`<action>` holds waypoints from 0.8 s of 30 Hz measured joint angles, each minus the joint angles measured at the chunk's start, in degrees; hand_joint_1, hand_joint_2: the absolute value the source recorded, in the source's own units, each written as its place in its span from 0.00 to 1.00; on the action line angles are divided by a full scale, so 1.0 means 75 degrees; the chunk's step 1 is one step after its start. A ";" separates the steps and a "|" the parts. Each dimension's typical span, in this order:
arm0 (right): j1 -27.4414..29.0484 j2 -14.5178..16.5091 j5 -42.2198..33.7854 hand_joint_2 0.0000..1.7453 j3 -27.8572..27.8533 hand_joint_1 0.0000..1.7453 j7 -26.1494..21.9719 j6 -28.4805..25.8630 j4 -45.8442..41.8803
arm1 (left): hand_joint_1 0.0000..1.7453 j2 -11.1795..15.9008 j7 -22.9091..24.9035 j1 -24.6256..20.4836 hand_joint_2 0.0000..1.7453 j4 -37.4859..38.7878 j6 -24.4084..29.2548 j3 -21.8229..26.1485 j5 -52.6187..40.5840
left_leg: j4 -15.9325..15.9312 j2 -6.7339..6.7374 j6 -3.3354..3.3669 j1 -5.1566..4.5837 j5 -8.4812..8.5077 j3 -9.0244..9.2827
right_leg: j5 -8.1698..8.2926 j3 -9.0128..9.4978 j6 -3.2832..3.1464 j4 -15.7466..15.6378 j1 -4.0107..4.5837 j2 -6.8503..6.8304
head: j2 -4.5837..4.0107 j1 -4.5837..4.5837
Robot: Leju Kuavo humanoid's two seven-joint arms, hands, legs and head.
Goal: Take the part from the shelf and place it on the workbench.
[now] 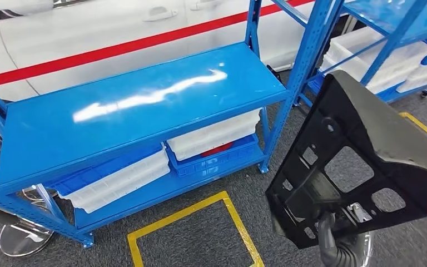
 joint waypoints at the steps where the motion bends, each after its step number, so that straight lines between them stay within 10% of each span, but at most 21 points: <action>1: -0.0022 0.0007 -0.0003 1.00 0.0050 1.00 0.0000 0.0004 0.0051 | 0.00 -0.0007 0.0013 0.0011 0.00 0.0000 0.0014 0.0034 0.0021 | 0.0024 0.0134 -0.0023 0.0005 0.0065 -0.0112 | -0.0107 -0.0056 0.0055 0.0465 -0.0047 -0.0062 | 0.0001 0.0001; 3: -0.0054 0.0021 -0.0007 1.00 0.0145 1.00 0.0001 -0.0002 0.0151 | 0.00 -0.0019 0.0024 0.0020 0.00 0.0000 0.0040 0.0086 0.0060 | 0.0114 0.0387 -0.0082 0.0026 0.0173 -0.0344 | 0.0175 0.0128 0.0161 0.0799 -0.0142 -0.0125 | 0.0002 -0.0001; 6: -0.0169 0.0060 -0.0007 1.00 0.0280 1.00 0.0004 -0.0023 0.0290 | 0.00 -0.0024 0.0013 -0.0006 0.00 -0.0003 0.0077 0.0144 0.0102 | 0.0375 0.0674 -0.0215 0.0047 0.0234 -0.0667 | 0.0350 0.1327 0.0283 -0.0559 -0.0203 -0.0538 | 0.0001 -0.0003; 8: -0.0264 0.0108 -0.0004 1.00 0.0368 1.00 0.0003 -0.0033 0.0365 | 0.00 -0.0026 -0.0013 -0.0024 0.00 -0.0006 0.0100 0.0194 0.0115 | 0.0521 0.0831 -0.0321 0.0036 0.0236 -0.0766 | 0.0026 0.1835 0.0149 -0.1366 -0.0144 -0.0757 | 0.0001 -0.0006; 10: -0.0304 0.0157 0.0002 1.00 0.0425 1.00 0.0000 -0.0047 0.0429 | 0.00 -0.0034 -0.0056 -0.0040 0.00 -0.0006 0.0111 0.0238 0.0136 | 0.0560 0.0945 -0.0431 0.0070 0.0261 -0.0772 | -0.0008 0.1796 -0.0092 -0.1487 -0.0088 -0.0634 | 0.0001 -0.0009; 14: -0.0396 0.0254 0.0038 1.00 0.0509 1.00 0.0001 -0.0063 0.0558 | 0.00 -0.0042 -0.0111 0.0008 0.00 -0.0006 0.0135 0.0305 0.0198 | 0.1584 0.0079 -0.0573 0.0165 -0.0588 -0.1153 | 0.0218 0.1576 -0.0380 -0.1496 -0.0031 -0.0279 | 0.0002 -0.0010; 17: -0.0445 0.0308 0.0066 1.00 0.0581 1.00 0.0012 -0.0048 0.0656 | 0.00 -0.0044 -0.0083 0.0051 0.00 -0.0006 0.0215 0.0347 0.0215 | 0.2757 -0.0109 -0.0475 0.0148 -0.1090 -0.1517 | 0.0358 0.1402 -0.0459 -0.1475 0.0089 0.0066 | 0.0001 -0.0011; 21: -0.0513 0.0360 0.0093 1.00 0.0673 1.00 0.0053 0.0015 0.0788 | 0.00 -0.0046 -0.0020 0.0027 0.00 -0.0006 0.0331 0.0421 0.0256 | 0.1188 -0.0462 -0.0141 0.0021 -0.0266 -0.0593 | 0.0460 0.1337 -0.0470 -0.1464 0.0193 0.0502 | 0.0001 -0.0010; 24: -0.0616 0.0417 0.0101 1.00 0.0751 1.00 0.0078 0.0051 0.0874 | 0.00 -0.0062 0.0031 -0.0001 0.00 -0.0006 0.0377 0.0463 0.0302 | 0.0469 -0.0755 -0.0048 -0.0024 -0.0110 -0.0257 | 0.0578 0.1243 -0.0351 -0.1478 0.0108 0.0756 | 0.0001 -0.0006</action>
